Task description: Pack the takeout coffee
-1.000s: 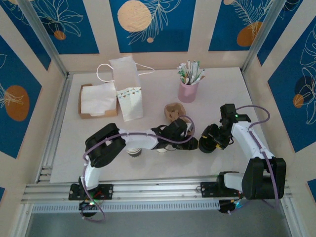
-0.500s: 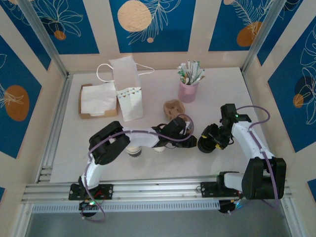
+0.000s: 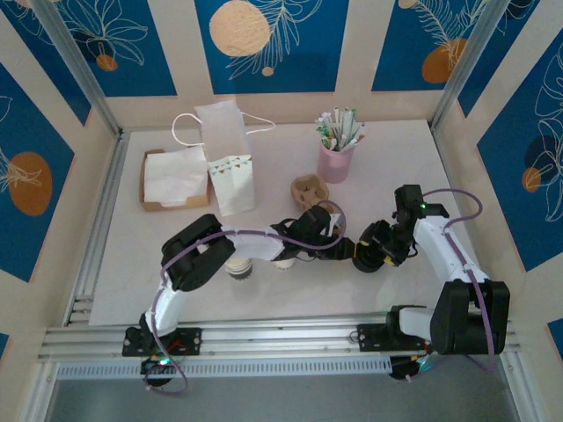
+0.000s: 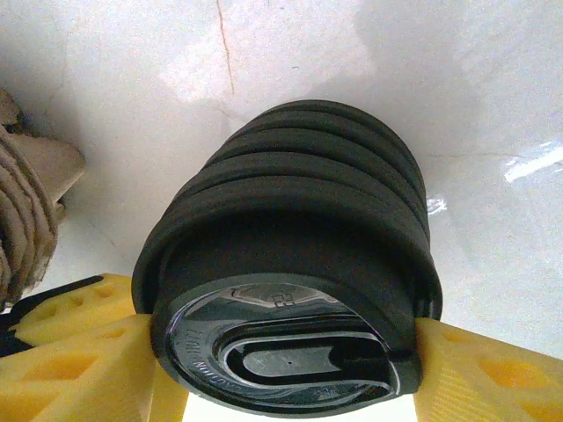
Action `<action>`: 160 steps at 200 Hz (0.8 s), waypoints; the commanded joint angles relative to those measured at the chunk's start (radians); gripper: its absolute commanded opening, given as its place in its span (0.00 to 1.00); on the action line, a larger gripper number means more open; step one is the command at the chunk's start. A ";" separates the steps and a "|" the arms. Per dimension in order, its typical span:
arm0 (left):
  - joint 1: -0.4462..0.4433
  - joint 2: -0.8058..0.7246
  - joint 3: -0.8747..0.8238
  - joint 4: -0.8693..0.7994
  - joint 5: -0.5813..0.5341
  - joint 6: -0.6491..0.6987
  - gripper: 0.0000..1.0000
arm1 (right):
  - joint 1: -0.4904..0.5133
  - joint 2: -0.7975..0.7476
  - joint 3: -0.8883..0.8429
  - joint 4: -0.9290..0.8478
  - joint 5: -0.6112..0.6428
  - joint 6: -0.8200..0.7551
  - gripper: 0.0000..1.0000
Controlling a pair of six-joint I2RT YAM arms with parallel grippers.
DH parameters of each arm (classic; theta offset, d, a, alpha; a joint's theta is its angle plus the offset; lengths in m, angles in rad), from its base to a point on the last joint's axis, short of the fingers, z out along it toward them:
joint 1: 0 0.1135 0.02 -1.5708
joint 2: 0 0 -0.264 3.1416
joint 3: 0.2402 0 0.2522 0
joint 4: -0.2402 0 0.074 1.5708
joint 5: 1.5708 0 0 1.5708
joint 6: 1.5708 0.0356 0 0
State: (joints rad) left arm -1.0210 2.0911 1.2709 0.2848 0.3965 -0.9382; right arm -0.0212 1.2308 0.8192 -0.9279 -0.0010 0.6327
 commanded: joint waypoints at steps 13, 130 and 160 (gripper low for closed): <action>0.003 0.024 -0.002 0.031 0.024 -0.008 0.42 | -0.003 0.004 0.014 0.001 -0.046 -0.011 0.69; 0.004 0.021 -0.019 0.023 0.011 0.000 0.36 | -0.010 0.002 0.014 0.000 -0.056 -0.013 0.69; 0.004 0.032 -0.015 0.030 0.017 -0.003 0.37 | -0.011 0.001 0.015 0.000 -0.060 -0.014 0.68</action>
State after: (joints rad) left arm -1.0210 2.0922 1.2667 0.2970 0.3969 -0.9417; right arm -0.0269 1.2343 0.8192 -0.9272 -0.0086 0.6319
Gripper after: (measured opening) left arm 0.366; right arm 0.688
